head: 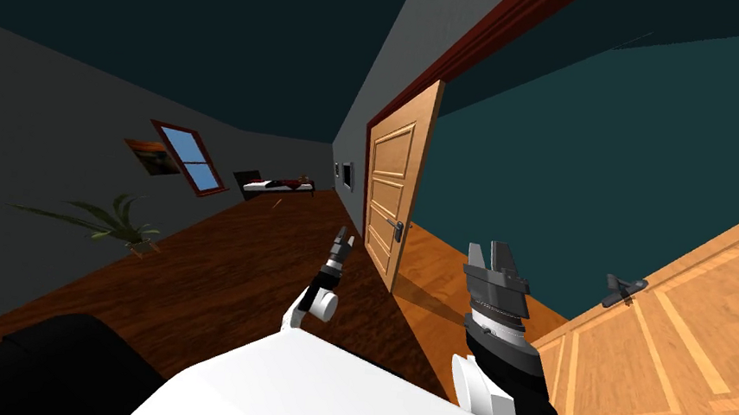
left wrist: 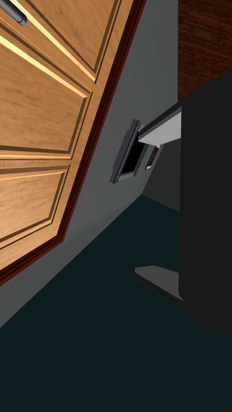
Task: Push the door open
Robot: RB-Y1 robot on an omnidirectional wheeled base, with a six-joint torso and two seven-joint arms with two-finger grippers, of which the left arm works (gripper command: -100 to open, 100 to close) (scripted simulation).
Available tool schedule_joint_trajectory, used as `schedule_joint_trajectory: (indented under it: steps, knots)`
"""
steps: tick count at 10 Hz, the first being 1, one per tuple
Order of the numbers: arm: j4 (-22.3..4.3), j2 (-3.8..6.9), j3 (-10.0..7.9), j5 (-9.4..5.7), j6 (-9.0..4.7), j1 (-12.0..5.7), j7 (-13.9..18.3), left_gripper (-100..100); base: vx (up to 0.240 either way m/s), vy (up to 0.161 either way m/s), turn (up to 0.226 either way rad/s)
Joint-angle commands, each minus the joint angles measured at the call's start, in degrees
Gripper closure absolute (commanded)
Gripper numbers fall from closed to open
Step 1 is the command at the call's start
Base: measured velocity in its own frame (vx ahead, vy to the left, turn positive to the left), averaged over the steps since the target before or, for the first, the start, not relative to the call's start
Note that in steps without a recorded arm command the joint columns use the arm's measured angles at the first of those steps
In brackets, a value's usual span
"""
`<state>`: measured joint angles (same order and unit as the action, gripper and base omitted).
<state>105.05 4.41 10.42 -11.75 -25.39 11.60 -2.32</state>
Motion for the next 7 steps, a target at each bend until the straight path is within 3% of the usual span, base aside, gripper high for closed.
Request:
schedule_joint_trajectory:
  steps: [1,7]
  knots:
    - [-1.7,0.27,0.74,-0.39,0.46,-1.13,-0.2,-100,0.070,0.074,-0.092]
    - [-9.7,0.60,3.77,-1.61,0.97,-5.95,-1.1,-100,0.082,0.080,-0.097]
